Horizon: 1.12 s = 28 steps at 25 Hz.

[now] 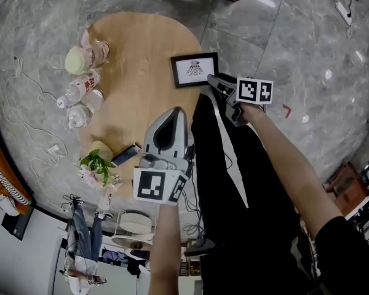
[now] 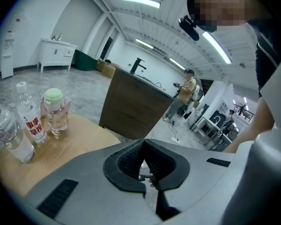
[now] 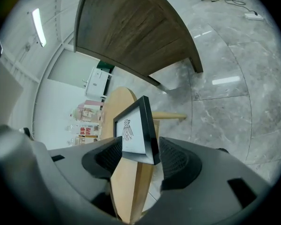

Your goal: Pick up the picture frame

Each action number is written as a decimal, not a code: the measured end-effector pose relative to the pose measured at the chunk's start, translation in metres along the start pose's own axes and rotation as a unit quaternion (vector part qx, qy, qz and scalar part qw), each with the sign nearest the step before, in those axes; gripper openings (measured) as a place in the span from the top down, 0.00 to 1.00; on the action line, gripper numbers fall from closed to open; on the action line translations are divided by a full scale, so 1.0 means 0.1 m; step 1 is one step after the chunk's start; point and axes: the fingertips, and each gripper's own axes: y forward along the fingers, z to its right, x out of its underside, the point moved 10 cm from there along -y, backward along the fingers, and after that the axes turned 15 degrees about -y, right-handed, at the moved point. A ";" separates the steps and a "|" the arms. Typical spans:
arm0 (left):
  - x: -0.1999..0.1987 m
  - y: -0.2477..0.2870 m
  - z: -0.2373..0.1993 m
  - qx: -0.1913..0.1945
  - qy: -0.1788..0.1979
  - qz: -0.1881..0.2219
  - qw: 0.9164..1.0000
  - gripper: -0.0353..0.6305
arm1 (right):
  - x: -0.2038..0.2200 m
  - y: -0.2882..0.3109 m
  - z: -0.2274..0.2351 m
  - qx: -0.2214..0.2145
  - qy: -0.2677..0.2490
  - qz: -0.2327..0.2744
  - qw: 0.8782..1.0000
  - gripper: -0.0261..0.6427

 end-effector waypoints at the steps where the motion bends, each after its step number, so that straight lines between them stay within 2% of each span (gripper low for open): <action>1: 0.00 0.02 -0.02 -0.001 0.000 -0.002 1.000 0.93 | 0.01 0.03 0.02 0.003 0.003 -0.004 1.000 0.64; 7: 0.02 0.12 -0.03 0.001 0.005 -0.008 1.000 0.93 | 0.06 0.16 0.11 0.012 0.007 -0.018 1.000 0.65; 12: 0.10 0.14 -0.02 -0.001 0.000 -0.012 1.000 0.93 | 0.05 0.19 0.15 0.002 0.012 -0.019 1.000 0.71; 22: 0.13 0.09 0.12 -0.005 0.002 -0.010 1.000 0.93 | 0.02 0.07 0.02 0.008 -0.017 -0.035 0.999 0.79; 28: 0.09 0.00 0.27 -0.007 0.007 0.001 1.000 0.93 | 0.00 -0.08 -0.13 -0.007 -0.029 -0.039 0.999 0.82</action>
